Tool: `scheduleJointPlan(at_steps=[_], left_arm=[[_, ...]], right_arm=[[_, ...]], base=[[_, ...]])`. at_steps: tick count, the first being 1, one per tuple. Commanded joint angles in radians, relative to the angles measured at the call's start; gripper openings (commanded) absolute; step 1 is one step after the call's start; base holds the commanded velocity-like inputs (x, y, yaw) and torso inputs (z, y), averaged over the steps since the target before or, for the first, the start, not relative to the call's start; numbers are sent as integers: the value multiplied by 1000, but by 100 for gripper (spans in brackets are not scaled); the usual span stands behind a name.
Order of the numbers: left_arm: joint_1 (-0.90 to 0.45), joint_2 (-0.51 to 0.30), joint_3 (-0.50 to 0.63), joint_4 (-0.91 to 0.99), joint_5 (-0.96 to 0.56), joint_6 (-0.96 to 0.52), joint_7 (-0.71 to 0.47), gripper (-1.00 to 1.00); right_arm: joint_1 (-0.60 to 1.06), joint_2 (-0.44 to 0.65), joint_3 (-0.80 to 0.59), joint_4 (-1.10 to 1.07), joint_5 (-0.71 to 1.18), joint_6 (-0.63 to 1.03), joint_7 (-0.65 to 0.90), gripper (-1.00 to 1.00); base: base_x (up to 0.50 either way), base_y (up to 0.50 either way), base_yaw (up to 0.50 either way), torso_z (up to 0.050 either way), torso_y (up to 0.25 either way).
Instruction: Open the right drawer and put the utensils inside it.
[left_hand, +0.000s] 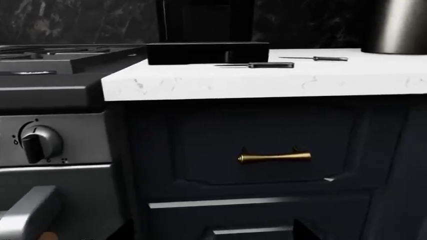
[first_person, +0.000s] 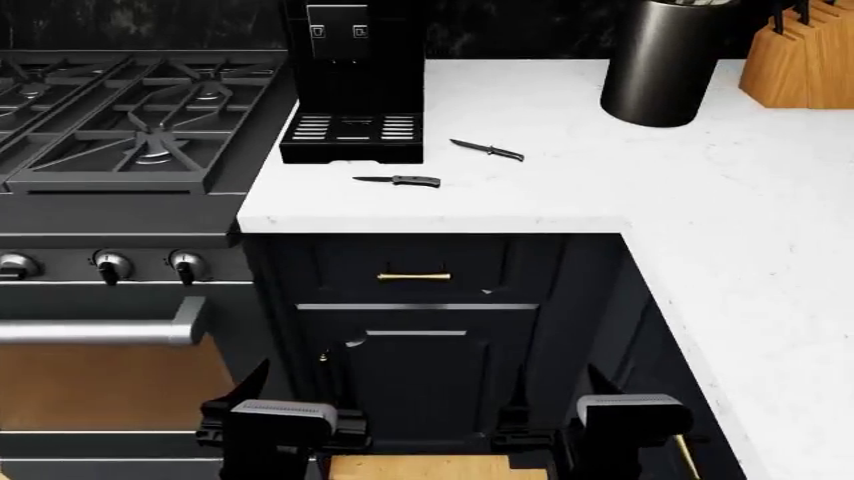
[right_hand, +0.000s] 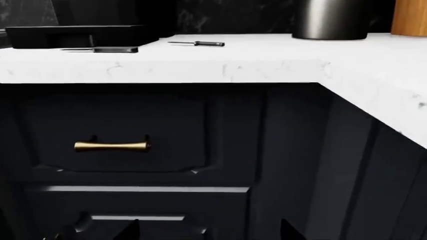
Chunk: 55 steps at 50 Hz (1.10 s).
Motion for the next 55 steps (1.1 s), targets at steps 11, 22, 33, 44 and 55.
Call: scheduleJointPlan(at_steps=[11, 22, 33, 44, 55], left_arm=[[5, -2, -73, 86, -386, -182, 142, 100], [-55, 54, -380, -143, -1454, -598, 299, 100], [22, 48, -367, -150, -1475, -603, 552, 100], [5, 30, -348, -214, -1495, -610, 621, 100], [-1, 27, -318, -238, -1456, -582, 659, 100]], right_arm=[[35, 45, -20, -273, 105, 346, 24, 100], [755, -1, 135, -780, 527, 1517, 106, 100], [1603, 77, -251, 372, 890, 1256, 552, 100], [1906, -122, -1027, 1269, 770, 823, 94, 100], [1893, -118, -567, 1308, 286, 853, -66, 100]], base=[[0, 0, 0, 49, 0], [0, 0, 0, 0, 0], [0, 0, 0, 0, 0], [0, 0, 0, 0, 0], [0, 0, 0, 0, 0]])
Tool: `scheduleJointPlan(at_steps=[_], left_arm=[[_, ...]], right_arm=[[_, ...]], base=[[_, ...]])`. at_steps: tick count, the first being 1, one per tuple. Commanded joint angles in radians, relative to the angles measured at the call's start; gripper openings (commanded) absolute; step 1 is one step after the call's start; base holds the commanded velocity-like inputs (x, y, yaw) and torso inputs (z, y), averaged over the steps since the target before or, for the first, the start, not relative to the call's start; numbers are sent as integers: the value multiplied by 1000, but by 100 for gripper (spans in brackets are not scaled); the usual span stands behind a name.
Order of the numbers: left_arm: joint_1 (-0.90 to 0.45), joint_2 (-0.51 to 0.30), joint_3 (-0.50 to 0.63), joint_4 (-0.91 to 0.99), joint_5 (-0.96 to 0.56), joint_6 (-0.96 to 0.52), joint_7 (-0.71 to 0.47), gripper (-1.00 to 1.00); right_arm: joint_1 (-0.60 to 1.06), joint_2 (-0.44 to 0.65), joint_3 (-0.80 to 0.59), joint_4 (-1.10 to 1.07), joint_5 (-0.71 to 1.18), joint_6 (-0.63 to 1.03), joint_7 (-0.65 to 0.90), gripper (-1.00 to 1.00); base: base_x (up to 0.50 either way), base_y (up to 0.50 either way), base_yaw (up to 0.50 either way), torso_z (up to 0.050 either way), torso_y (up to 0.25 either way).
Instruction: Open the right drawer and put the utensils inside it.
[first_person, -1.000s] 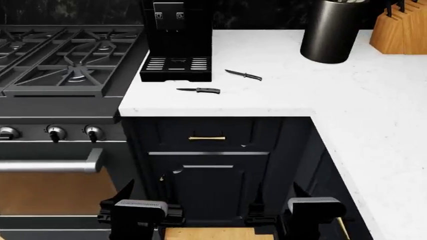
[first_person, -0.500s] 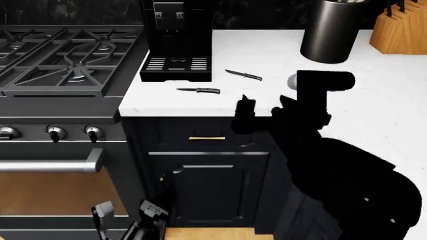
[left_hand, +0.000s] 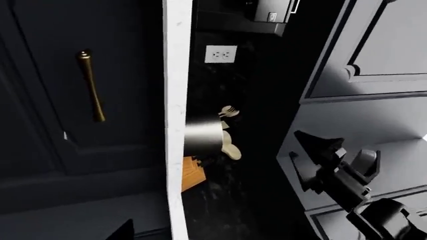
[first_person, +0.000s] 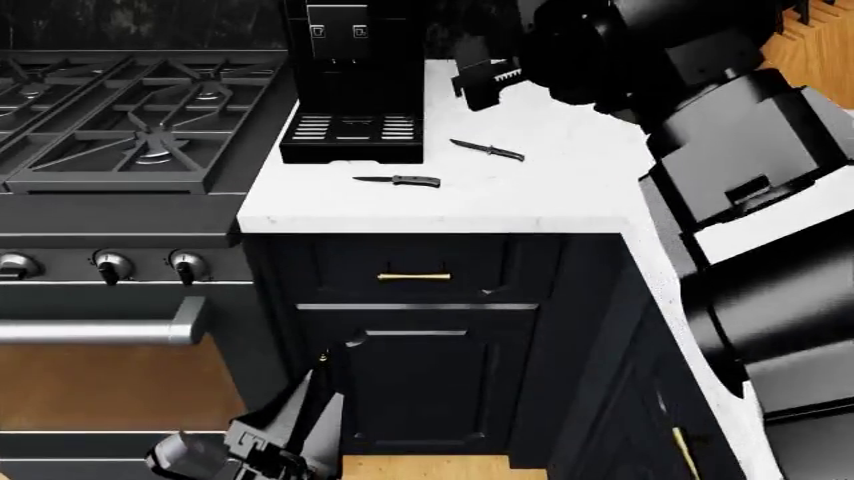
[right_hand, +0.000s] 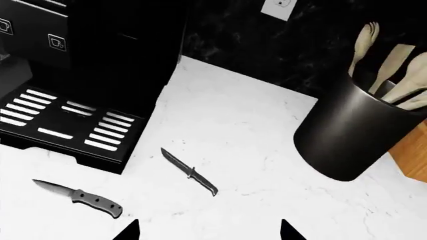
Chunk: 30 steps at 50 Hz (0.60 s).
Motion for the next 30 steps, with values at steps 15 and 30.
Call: scheduleJointPlan(at_steps=[15, 30], left_arm=[[-22, -18, 49, -71, 13, 17, 59, 100], [-30, -23, 74, -97, 26, 32, 56, 100]], right_arm=[[90, -32, 500, 262, -689, 6, -158, 100], [61, -33, 489, 262, -676, -10, -155, 100]], base=[[100, 0, 0, 0, 0], [500, 0, 0, 0, 0]])
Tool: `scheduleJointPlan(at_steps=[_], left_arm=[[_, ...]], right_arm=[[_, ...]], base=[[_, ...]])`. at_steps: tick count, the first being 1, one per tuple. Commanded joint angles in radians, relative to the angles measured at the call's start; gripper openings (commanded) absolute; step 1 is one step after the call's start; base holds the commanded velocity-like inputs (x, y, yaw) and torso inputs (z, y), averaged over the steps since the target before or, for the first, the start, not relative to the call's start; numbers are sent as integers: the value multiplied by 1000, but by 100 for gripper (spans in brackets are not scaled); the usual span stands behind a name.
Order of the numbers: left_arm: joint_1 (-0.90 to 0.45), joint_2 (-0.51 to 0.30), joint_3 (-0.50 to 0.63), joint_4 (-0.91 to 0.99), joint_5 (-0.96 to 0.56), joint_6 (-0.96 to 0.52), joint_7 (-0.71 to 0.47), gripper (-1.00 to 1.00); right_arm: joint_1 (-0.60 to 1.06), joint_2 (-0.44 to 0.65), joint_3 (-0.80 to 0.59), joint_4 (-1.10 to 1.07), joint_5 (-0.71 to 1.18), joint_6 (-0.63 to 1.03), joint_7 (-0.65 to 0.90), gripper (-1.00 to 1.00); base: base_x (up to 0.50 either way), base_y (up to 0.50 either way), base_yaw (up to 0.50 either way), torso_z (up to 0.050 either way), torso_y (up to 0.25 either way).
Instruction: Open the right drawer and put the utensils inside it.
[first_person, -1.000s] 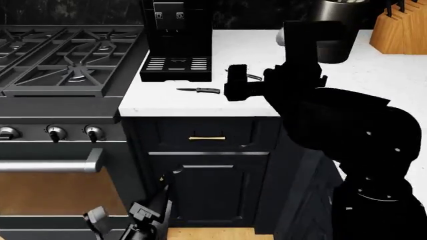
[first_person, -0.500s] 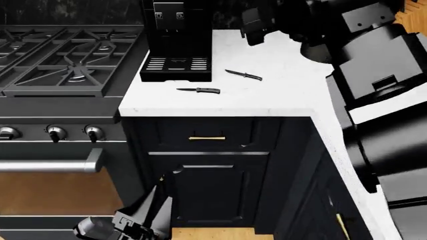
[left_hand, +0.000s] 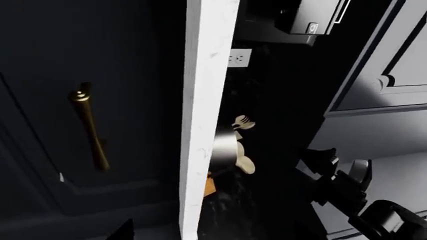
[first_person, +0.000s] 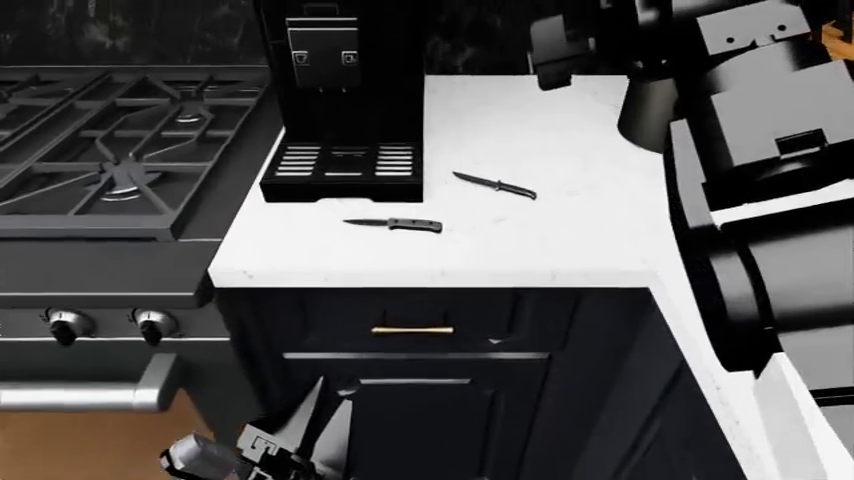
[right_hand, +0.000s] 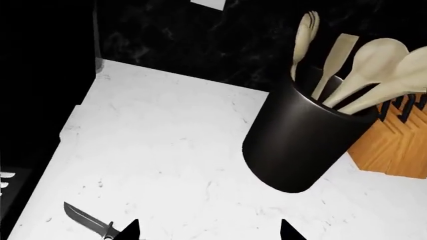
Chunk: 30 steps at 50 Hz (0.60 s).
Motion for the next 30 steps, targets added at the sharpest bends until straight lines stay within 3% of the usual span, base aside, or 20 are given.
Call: scheduleJointPlan(at_steps=[1, 8, 15, 24, 30], left_arm=[[-7, -5, 20, -22, 9, 10, 2, 100], [-9, -8, 30, -28, 14, 15, 1, 100], [-11, -11, 38, -35, 18, 22, 4, 100], [-17, -14, 48, -50, 20, 29, 11, 100], [-17, -16, 52, -50, 17, 33, 10, 100]], right_arm=[[-13, -3, 8, 13, -22, -15, -4, 100], [-30, -3, -58, 13, 45, -19, 1, 100], [-45, -3, -32, 13, 9, -36, -15, 100], [-60, -2, -82, 13, 57, -62, 23, 100], [-63, -3, -108, 13, 60, -55, 25, 100]], base=[[500, 0, 0, 0, 0], [0, 0, 0, 0, 0], [0, -500, 0, 0, 0], [0, 0, 0, 0, 0], [0, 0, 500, 0, 0]])
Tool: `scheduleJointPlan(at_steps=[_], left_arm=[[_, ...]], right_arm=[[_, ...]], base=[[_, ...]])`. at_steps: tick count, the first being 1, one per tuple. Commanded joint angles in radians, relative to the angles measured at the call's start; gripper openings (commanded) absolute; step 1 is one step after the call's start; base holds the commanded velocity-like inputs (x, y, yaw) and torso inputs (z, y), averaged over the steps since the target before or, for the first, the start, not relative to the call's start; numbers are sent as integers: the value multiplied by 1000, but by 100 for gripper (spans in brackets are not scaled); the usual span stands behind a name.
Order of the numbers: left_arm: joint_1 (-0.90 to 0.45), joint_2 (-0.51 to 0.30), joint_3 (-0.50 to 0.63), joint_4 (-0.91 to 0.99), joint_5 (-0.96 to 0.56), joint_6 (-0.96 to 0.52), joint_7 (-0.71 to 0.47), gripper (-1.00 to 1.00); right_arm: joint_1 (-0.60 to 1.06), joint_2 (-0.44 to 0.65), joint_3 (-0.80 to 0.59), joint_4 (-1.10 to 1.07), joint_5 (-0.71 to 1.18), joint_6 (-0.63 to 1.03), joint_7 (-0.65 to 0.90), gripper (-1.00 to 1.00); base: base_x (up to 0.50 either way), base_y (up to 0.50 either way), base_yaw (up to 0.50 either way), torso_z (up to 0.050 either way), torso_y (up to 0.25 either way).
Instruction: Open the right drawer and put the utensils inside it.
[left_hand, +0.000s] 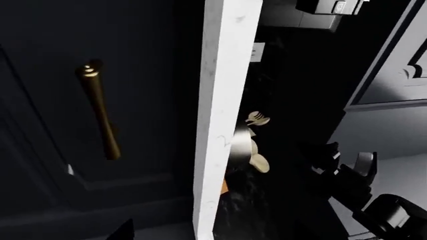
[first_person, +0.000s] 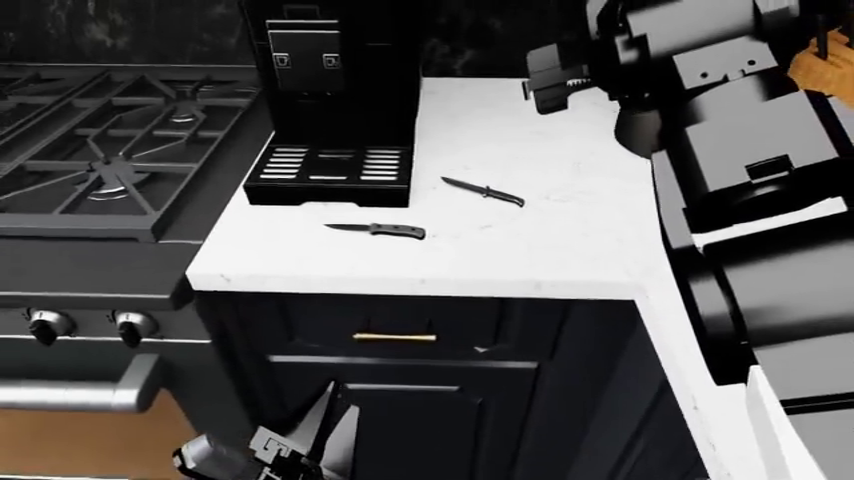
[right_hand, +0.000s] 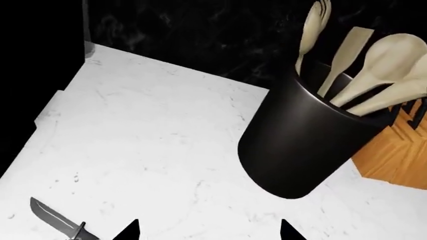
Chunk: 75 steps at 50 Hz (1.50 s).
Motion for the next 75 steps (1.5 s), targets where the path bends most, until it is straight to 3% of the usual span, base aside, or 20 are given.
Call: scheduleJointPlan(at_steps=[1, 8, 21, 22, 30, 75], left_arm=[[-2, -5, 9, -7, -2, 9, 1, 100], [3, -5, 14, 5, -4, 14, -8, 100], [4, -9, 24, 10, -8, 21, -9, 100], [5, -9, 24, 11, -10, 20, -10, 100], [5, -12, 30, 10, -14, 23, -9, 100], [-6, -24, 61, -16, -26, 45, -17, 100]], right_arm=[[-13, -2, -35, 0, 24, -13, 20, 100], [-20, -2, -111, 0, 89, -4, 41, 100], [-38, 2, 78, 0, -82, 18, 79, 100], [-39, 6, 121, 0, -99, 79, 153, 100], [-41, 15, 204, 0, -162, 69, 116, 100], [-64, 18, 269, 0, -182, 56, 176, 100]], base=[[0, 0, 500, 0, 0], [0, 0, 500, 0, 0], [0, 0, 500, 0, 0], [-26, 154, 0, 0, 0], [112, -173, 0, 0, 0], [239, -19, 0, 0, 0]])
